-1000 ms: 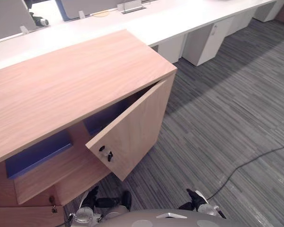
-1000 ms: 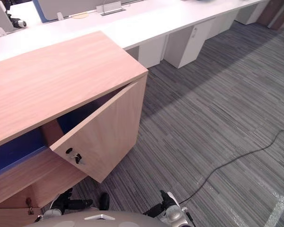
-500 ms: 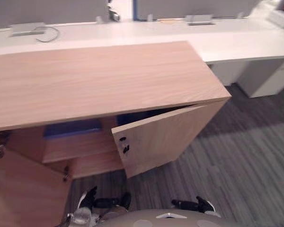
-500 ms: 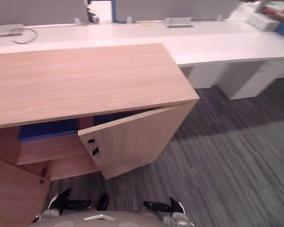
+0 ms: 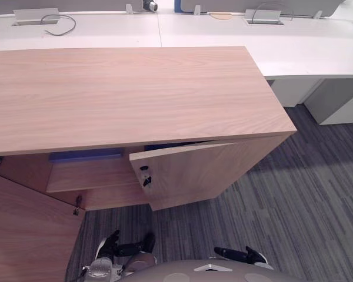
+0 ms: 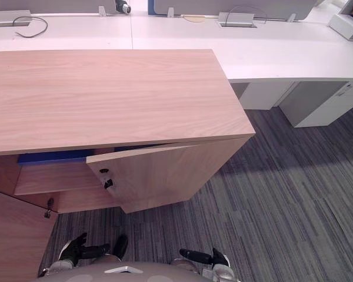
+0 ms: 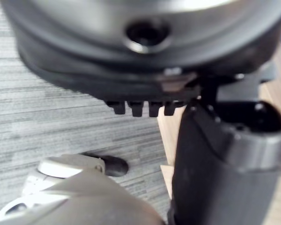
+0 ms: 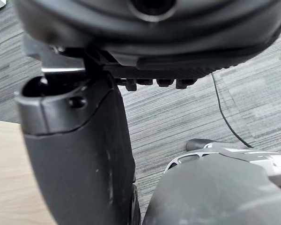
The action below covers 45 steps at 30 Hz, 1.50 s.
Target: Walk over to the cabinet, pick up the folder, carry it to the office cabinet, place the folder inside the office cabinet, then close the office cabinet door
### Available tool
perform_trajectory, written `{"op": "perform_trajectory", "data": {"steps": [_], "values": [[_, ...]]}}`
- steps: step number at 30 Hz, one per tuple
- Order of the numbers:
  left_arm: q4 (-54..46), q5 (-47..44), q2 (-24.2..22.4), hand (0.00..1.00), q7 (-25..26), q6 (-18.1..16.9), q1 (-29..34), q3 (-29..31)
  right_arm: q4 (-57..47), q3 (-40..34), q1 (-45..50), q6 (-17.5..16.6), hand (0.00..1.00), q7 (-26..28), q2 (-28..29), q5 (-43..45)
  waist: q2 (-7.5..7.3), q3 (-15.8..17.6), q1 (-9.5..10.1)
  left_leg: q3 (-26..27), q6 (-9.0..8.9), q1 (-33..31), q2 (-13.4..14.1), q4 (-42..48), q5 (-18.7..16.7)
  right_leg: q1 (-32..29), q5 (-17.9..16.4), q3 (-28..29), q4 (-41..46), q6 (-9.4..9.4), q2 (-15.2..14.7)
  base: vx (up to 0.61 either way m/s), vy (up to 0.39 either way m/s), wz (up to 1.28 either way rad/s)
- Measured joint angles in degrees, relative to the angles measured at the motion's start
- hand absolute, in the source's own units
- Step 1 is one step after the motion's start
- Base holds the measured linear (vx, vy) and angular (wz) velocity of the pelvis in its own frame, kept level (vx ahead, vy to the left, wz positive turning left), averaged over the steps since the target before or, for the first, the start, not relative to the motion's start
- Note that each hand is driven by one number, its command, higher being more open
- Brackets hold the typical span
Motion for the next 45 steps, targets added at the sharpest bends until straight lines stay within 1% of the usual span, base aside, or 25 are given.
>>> {"op": "perform_trajectory", "data": {"steps": [3,8,11,12,13,15,16,17,18,19,20,21,22,23,24,25,27,28,31,32,33,34,40,43,45], "values": [[0.00,-0.04,0.10,1.00,-0.10,0.04,-0.14,-0.68,-0.04,-0.02,0.03,0.00,1.00,-0.02,-0.03,0.00,0.35,0.20,-0.07,-0.70,-0.08,0.00,-0.26,-0.08,0.76,0.32,0.26,-0.44,-0.08,0.02,-0.09,-0.10,0.029,0.12],[-0.77,-0.39,-0.17,1.00,-0.28,0.21,-0.36,-1.99,-0.14,0.09,0.95,0.05,1.00,-0.04,-0.70,-0.09,2.27,1.14,-0.10,-5.41,-0.52,-0.51,-1.18,-0.32,2.30,1.88,-0.35,-4.69,-0.18,-0.19,0.16,-0.16,0.001,0.51],[-2.47,-0.62,-0.46,1.00,-0.35,0.94,-0.35,-2.17,-0.65,0.08,0.93,-0.11,1.00,-0.04,-0.94,-0.08,3.22,1.64,-0.24,-3.89,0.03,-3.00,-0.78,-0.21,1.97,2.56,-0.40,-8.05,-0.18,-0.26,1.12,-0.16,-0.028,0.91],[-3.48,-1.04,-0.60,1.00,-0.30,1.07,-0.41,-1.97,-0.93,0.07,0.85,-0.06,1.00,-0.05,-0.93,-0.20,3.27,1.92,-0.41,1.06,2.88,-5.21,-0.55,1.50,-0.11,2.72,0.10,-10.11,-1.05,-0.73,0.82,-0.14,-0.006,1.21],[-3.87,-1.05,-0.72,1.00,-0.21,1.05,-0.47,-1.64,-1.00,0.13,0.68,-0.06,1.00,-0.04,-0.81,-0.27,2.71,2.16,-0.38,5.32,3.50,-6.67,-0.01,3.03,-1.12,2.75,0.96,-11.23,-1.30,-1.66,0.01,-0.12,0.072,1.10],[-5.71,-3.43,-2.00,1.00,0.26,0.81,-1.09,1.42,-1.04,-0.02,-0.53,0.25,1.00,-0.34,-2.18,-0.29,4.23,4.81,0.43,25.31,6.14,-13.00,5.25,19.67,-3.25,2.84,1.48,-16.00,1.30,-1.32,-2.54,-0.09,0.130,0.76],[-5.85,-4.02,-2.31,1.00,0.48,0.80,-0.98,1.77,-1.06,0.04,-0.92,0.25,1.00,-0.38,-2.48,-0.28,4.61,4.80,0.44,28.84,6.80,-13.64,6.30,24.81,-3.78,2.75,1.42,-16.67,1.99,-1.12,-3.47,-0.05,0.122,0.48],[-5.99,-4.27,-2.60,1.00,0.89,0.83,-0.82,1.65,-1.19,0.17,-1.06,0.25,1.00,-0.31,-3.03,-0.28,5.59,4.66,0.26,33.17,6.73,-13.62,8.27,31.49,-6.78,2.79,1.28,-17.50,2.91,-0.74,-4.40,-0.01,0.124,0.56],[-5.91,-4.17,-3.56,1.00,1.15,1.01,-0.97,0.43,-1.82,0.18,-1.52,0.16,1.00,-0.03,-4.58,-0.24,8.54,4.51,-0.35,36.96,7.22,-14.28,9.45,32.48,-9.69,2.57,0.10,-18.96,5.27,-0.43,-3.54,-0.03,0.175,1.24],[-5.88,-3.44,-3.58,1.00,1.10,0.77,-2.27,-0.95,-1.54,-0.06,-1.63,0.30,1.00,-0.19,-5.21,-0.20,10.10,4.40,-1.32,33.50,8.31,-14.42,5.86,25.74,-8.77,0.83,-2.38,-18.11,5.77,-2.03,-2.81,-0.05,0.140,1.76],[-5.09,-2.83,-3.63,1.00,1.09,0.89,-3.48,-1.15,-1.04,-0.14,-1.12,0.36,1.00,-0.18,-4.66,-0.13,8.36,4.15,-2.68,31.74,8.35,-13.09,2.89,20.00,-5.53,0.76,-2.47,-17.85,3.49,-3.49,-3.16,-0.04,0.122,2.35],[-3.68,-2.59,-3.21,1.00,0.83,1.35,-5.02,0.25,-0.57,-0.89,-1.15,0.48,1.00,-0.49,-2.51,-0.14,5.83,4.74,-3.04,41.67,10.50,-13.31,4.96,24.51,-11.42,1.91,1.84,-20.78,0.07,-1.49,-4.80,-0.05,0.025,1.88],[-3.41,-2.56,-3.25,1.00,0.74,2.17,-5.32,1.72,-0.90,-1.05,-1.15,0.51,1.00,-0.48,-2.93,-0.21,6.27,4.52,-2.29,46.14,9.36,-12.64,10.00,31.76,-14.36,2.74,2.75,-23.75,0.65,-0.02,-5.29,0.01,0.057,1.77],[-2.49,-2.19,-3.53,1.00,1.28,2.37,-4.87,1.71,-1.33,-1.64,-1.08,1.00,1.00,-0.93,-3.37,-0.17,6.76,4.45,-2.57,49.72,7.21,-9.90,14.49,33.57,-16.21,3.45,2.69,-27.75,2.62,0.13,-6.20,0.01,0.071,1.18],[-1.87,-2.19,-3.87,1.00,1.28,2.52,-4.88,1.69,-1.63,-2.32,-0.93,1.11,1.00,-1.30,-3.60,-0.17,7.63,4.19,-3.17,50.21,6.48,-9.50,14.45,32.49,-16.37,3.69,2.57,-30.15,4.18,0.21,-6.77,0.07,0.173,1.50],[-1.71,-2.20,-4.39,1.00,1.09,2.50,-4.88,1.43,-1.66,-3.61,-0.60,1.19,1.00,-1.38,-3.44,-0.14,7.89,4.15,-3.22,51.20,8.02,-8.80,11.75,29.98,-15.90,3.83,1.80,-33.73,6.67,0.21,-8.34,0.04,0.184,1.37],[-1.33,-2.20,-3.86,1.00,1.50,2.53,-4.88,1.64,-1.17,-4.64,0.45,1.16,1.00,-1.05,-2.12,-0.19,6.33,3.41,-2.85,47.58,9.41,-8.25,4.87,22.23,-12.47,6.05,1.72,-38.94,3.90,-0.16,-9.53,0.04,0.163,1.58],[-1.03,-2.18,-3.94,1.00,1.58,2.57,-5.03,1.69,-1.15,-5.55,0.46,1.23,1.00,-0.60,-1.61,-0.24,5.93,3.18,-2.81,46.12,9.27,-7.97,2.25,19.38,-11.44,7.34,2.77,-42.74,4.66,1.56,-11.52,0.02,0.119,1.27],[-0.39,-1.82,-4.24,1.00,1.15,2.57,-4.65,1.77,-1.22,-7.68,1.05,1.28,1.00,-0.05,-2.15,-0.26,6.90,3.57,-2.15,43.89,9.09,-4.16,-2.33,12.09,-9.10,7.99,2.57,-46.90,11.83,1.15,-16.39,-0.03,0.150,0.62],[0.22,0.30,-4.13,1.00,1.23,2.57,-3.93,1.69,-1.44,-8.91,1.31,1.21,1.00,0.06,-2.15,-0.26,7.24,3.42,-2.02,42.92,8.84,-1.87,-5.11,7.19,-7.32,8.88,1.95,-48.23,14.58,0.17,-18.98,-0.06,0.139,0.36],[0.65,0.39,-4.19,1.00,1.20,2.57,-3.77,1.64,-1.63,-8.98,1.48,1.26,1.00,0.12,-2.21,-0.27,7.44,3.27,-2.05,42.68,8.74,-1.15,-5.81,5.77,-6.96,9.02,1.57,-48.39,14.65,-0.38,-19.34,0.04,0.112,1.28],[2.34,-0.05,-4.75,1.00,1.44,3.59,-2.04,5.25,-2.37,-6.46,2.71,1.42,1.00,-0.02,-1.96,-0.19,6.83,1.78,-1.39,44.84,9.11,-0.10,-8.01,2.37,-6.30,10.09,-0.07,-47.90,10.62,0.29,-18.07,0.11,0.004,1.07],[3.55,-0.10,-4.62,1.00,1.41,3.61,-1.92,7.70,-2.18,-6.09,2.72,1.49,1.00,-0.02,-1.44,-0.11,5.84,1.06,-0.88,44.41,9.75,0.75,-8.03,-0.28,-3.83,9.75,-0.73,-48.18,11.58,0.99,-17.91,0.05,-0.067,0.17],[-7.66,-2.77,-6.33,1.00,2.30,5.96,0.80,9.94,-1.35,-6.75,3.28,1.16,1.00,-0.02,-1.53,0.03,6.24,0.74,-0.95,43.80,9.37,0.13,-7.79,-0.31,-3.36,9.51,-1.39,-48.73,12.28,0.53,-17.93,0.01,-0.094,0.15],[-16.33,-3.09,-7.60,1.00,2.42,6.05,2.16,12.78,-1.36,-6.75,3.72,1.04,1.00,0.21,-1.79,0.02,6.46,0.22,0.03,44.24,9.19,-0.51,-7.53,-0.31,-3.24,8.32,-1.66,-47.92,13.10,0.08,-17.87,0.03,-0.060,-0.09]]}}
